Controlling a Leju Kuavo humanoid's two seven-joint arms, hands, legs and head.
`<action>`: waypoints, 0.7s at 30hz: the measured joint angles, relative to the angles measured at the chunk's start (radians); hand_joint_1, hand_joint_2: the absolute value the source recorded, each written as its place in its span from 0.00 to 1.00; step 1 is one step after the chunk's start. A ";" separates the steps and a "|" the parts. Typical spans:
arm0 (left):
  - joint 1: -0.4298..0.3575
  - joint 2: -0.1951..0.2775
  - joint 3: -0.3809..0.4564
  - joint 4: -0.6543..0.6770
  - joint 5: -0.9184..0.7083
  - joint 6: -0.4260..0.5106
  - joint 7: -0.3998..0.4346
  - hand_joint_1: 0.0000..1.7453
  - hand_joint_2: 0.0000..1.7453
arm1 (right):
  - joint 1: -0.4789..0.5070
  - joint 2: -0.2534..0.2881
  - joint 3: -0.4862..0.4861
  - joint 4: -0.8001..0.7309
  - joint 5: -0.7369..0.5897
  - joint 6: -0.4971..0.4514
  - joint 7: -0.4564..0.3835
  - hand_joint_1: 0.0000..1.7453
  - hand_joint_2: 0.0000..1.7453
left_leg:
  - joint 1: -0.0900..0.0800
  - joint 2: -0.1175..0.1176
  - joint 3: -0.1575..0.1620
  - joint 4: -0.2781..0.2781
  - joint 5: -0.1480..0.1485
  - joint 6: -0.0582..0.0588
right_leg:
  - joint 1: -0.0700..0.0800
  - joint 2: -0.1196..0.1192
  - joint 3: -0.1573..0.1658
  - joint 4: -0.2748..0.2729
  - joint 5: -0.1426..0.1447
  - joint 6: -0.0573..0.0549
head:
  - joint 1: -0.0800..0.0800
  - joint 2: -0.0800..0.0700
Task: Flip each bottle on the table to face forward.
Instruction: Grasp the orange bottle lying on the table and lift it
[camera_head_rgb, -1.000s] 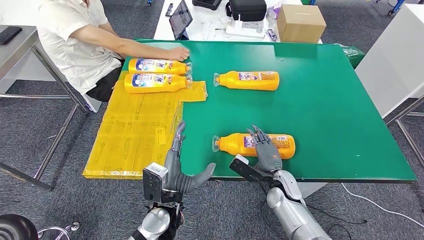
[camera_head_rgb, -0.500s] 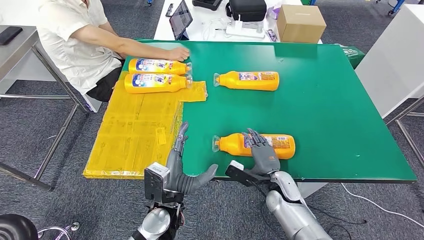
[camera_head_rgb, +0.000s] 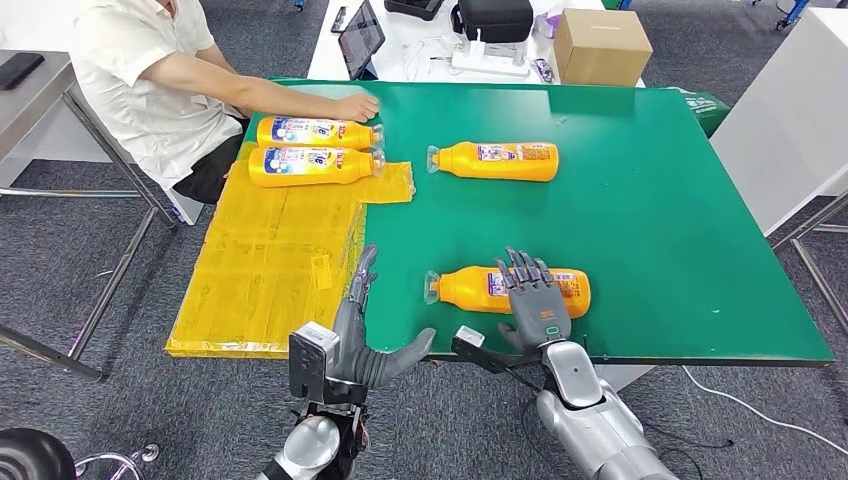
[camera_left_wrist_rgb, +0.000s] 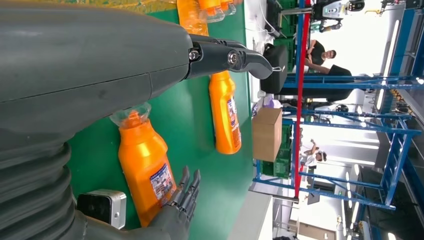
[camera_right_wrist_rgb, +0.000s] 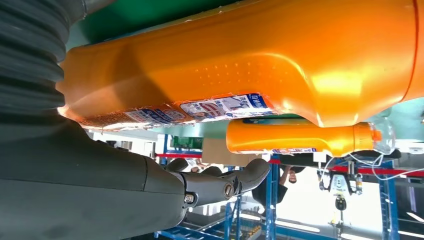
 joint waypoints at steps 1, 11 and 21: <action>0.000 0.000 0.001 0.000 0.000 0.000 0.000 0.00 1.00 | 0.000 0.000 0.002 0.000 0.001 0.000 0.002 0.00 1.00 | 0.000 0.000 0.000 0.000 0.000 0.000 | 0.000 0.000 0.000 0.000 0.000 0.000 | 0.000 0.000; 0.003 0.000 0.002 0.000 0.017 -0.012 0.022 0.00 1.00 | 0.000 -0.003 0.007 0.000 0.056 0.007 0.082 0.00 1.00 | 0.000 0.000 0.000 0.000 0.000 0.000 | 0.000 0.000 0.000 0.000 0.000 0.000 | 0.000 0.000; 0.012 0.000 0.008 0.000 0.076 -0.061 0.081 0.00 1.00 | -0.019 -0.006 -0.021 0.021 0.070 0.088 0.156 0.00 1.00 | 0.000 0.000 0.000 0.000 0.000 0.000 | 0.000 0.000 0.000 0.000 0.000 0.000 | 0.000 0.000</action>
